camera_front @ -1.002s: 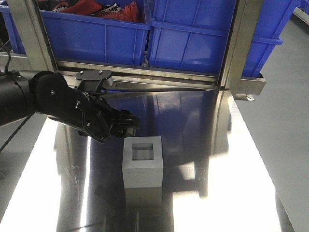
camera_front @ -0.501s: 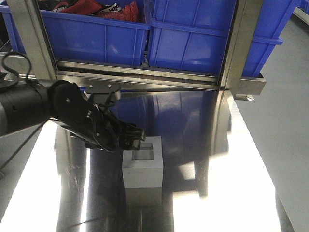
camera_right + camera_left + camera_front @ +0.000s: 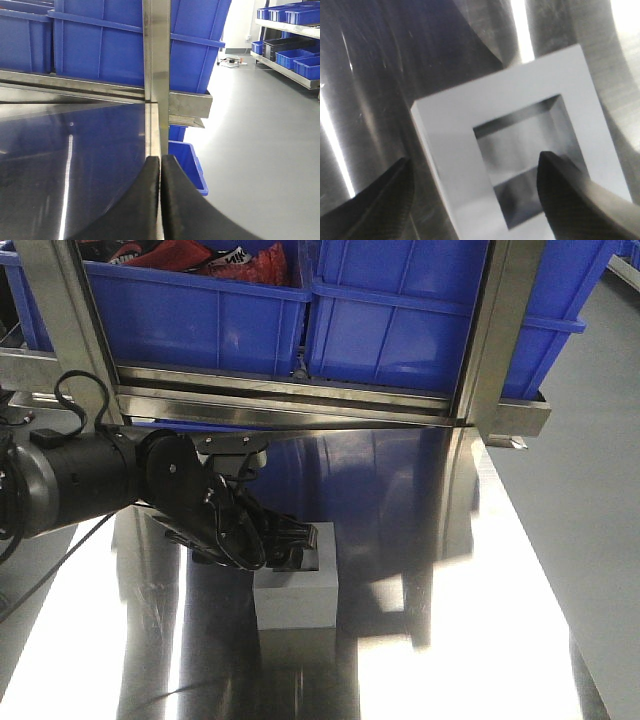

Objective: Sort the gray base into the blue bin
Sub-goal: 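Close the left gripper on the block's top edge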

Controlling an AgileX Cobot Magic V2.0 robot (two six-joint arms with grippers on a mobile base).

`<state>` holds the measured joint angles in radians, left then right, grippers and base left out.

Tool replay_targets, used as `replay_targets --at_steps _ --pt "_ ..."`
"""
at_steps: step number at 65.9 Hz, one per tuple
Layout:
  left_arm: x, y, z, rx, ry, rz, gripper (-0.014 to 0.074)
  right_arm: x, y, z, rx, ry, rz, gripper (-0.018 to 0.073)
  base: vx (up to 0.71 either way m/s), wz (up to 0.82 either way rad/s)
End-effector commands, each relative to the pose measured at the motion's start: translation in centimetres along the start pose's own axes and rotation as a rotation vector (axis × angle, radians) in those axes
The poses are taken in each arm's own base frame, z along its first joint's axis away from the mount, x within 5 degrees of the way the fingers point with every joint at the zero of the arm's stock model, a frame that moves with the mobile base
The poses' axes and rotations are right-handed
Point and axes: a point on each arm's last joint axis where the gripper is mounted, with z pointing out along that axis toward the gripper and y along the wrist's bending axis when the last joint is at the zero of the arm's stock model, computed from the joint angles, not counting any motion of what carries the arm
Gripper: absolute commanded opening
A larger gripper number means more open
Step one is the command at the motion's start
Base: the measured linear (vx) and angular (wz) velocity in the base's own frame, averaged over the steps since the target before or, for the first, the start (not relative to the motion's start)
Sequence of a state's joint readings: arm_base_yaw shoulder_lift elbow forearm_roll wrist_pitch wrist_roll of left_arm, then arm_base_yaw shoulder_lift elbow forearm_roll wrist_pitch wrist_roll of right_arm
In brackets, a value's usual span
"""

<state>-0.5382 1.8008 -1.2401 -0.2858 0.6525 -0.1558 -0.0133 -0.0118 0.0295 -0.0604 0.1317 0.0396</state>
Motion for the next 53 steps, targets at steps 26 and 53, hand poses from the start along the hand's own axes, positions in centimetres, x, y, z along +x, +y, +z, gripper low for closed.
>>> replay_targets --at_steps 26,53 --pt "-1.1 -0.67 -1.26 0.019 -0.081 -0.011 0.0199 -0.22 0.01 -0.02 0.002 -0.071 -0.012 -0.0009 0.0 0.0" --pt "-1.14 -0.67 -1.47 0.014 -0.088 0.022 -0.0006 -0.22 0.01 -0.02 0.002 -0.071 -0.012 -0.0009 0.0 0.0"
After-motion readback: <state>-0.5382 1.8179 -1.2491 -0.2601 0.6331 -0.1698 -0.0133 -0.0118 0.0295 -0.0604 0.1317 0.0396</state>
